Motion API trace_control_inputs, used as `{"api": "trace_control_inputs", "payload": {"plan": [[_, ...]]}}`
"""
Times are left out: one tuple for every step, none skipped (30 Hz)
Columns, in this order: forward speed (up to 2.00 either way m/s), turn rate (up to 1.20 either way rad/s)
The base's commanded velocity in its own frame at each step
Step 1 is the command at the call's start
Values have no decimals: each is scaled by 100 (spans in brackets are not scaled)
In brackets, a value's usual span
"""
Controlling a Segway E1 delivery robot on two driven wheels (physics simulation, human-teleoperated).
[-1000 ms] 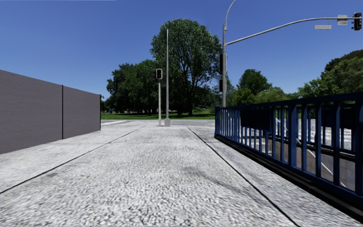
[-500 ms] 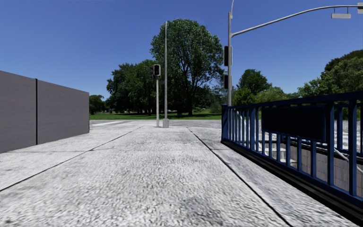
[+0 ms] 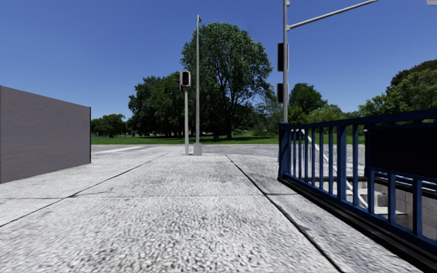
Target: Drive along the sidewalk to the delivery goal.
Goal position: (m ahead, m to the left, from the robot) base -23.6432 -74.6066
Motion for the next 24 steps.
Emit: {"api": "trace_control_inputs", "payload": {"plan": [[198, 0], [198, 0], [198, 0], [198, 0], [198, 0], [198, 0], [198, 0], [198, 0], [198, 0], [198, 0], [198, 0], [198, 0], [198, 0], [198, 0], [198, 0], [198, 0], [198, 0], [198, 0], [198, 0], [198, 0], [198, 0], [198, 0], [198, 0], [198, 0]]}}
